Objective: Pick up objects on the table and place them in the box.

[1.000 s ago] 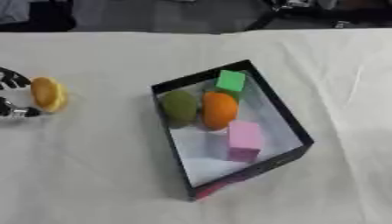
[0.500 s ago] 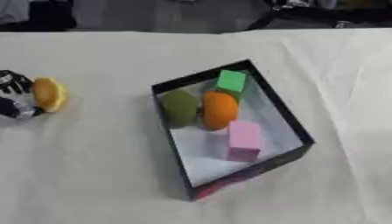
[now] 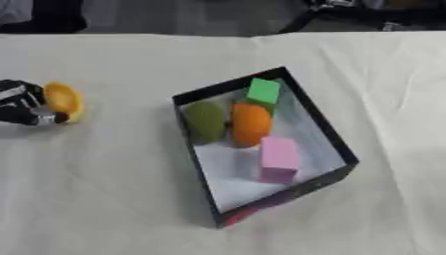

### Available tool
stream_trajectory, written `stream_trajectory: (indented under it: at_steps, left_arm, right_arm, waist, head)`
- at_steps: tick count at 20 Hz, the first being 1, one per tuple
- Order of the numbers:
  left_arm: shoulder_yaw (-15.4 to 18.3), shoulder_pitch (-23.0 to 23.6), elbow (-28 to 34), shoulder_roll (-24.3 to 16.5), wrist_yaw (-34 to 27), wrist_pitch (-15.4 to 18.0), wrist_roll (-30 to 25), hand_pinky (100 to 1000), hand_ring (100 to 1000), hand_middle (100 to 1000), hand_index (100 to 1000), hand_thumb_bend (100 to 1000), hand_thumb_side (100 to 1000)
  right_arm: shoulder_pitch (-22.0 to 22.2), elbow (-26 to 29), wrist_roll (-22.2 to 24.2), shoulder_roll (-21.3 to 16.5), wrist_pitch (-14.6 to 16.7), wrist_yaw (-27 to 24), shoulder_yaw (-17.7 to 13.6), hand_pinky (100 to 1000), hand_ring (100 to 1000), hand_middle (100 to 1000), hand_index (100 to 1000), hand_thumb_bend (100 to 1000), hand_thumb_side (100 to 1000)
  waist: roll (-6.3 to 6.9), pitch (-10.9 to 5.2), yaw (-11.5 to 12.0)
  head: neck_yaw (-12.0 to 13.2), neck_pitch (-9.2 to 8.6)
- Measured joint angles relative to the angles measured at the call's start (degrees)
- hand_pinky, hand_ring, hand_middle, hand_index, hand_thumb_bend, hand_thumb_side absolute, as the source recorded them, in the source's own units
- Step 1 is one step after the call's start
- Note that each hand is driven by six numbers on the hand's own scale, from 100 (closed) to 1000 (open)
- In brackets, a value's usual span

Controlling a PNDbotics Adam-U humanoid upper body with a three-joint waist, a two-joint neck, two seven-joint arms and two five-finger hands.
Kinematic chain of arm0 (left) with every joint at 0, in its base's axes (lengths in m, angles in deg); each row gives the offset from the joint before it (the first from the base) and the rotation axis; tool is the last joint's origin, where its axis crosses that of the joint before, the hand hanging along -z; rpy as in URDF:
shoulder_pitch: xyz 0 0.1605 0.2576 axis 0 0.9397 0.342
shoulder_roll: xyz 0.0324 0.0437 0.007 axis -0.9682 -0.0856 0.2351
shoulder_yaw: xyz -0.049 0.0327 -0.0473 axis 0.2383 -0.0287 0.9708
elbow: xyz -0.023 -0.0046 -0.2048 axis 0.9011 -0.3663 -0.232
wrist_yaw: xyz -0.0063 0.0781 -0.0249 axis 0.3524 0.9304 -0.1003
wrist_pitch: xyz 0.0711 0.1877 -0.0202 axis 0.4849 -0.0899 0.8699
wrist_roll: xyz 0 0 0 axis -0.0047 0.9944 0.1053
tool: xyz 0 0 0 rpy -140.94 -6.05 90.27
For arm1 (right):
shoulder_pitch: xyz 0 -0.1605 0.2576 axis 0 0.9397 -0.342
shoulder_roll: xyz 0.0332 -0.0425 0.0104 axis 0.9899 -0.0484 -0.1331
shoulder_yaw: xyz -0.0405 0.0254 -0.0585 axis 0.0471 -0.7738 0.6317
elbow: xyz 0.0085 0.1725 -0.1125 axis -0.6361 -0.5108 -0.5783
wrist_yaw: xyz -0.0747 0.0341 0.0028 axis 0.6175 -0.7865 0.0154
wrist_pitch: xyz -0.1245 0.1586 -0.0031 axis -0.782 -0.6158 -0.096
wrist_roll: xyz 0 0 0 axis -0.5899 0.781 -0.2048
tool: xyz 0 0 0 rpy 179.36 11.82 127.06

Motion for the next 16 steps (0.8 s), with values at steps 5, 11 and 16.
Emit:
stream_trajectory:
  at_steps: [5, 11, 16]
  left_arm:
    - [0.5, -0.6, -0.5, 0.9, -0.1, -1.1, 1.7, 761, 721, 657, 784, 232, 401]
    - [0.6, -1.1, -0.5, 1.9, -2.8, -1.2, 1.8, 707, 631, 552, 675, 100, 100]
    - [0.4, -1.1, 2.0, 1.8, -5.1, -1.4, 2.1, 706, 624, 537, 660, 100, 100]
  right_arm:
    - [-0.3, -0.4, 0.3, 0.2, -0.2, 0.5, 0.1, 830, 882, 812, 820, 100, 616]
    - [-0.4, -0.7, 0.5, 0.5, -0.4, 0.9, 0.2, 831, 882, 812, 820, 100, 618]
    - [-0.4, -0.7, 0.6, 0.5, -0.5, 0.9, 0.5, 831, 882, 813, 820, 100, 616]
  waist:
    - [0.00, 0.13, -0.2]
    - [0.00, 0.21, -0.3]
    - [0.00, 0.21, -0.5]
  head:
    - [0.1, 0.00]
    - [0.2, 0.00]
    - [0.0, 0.00]
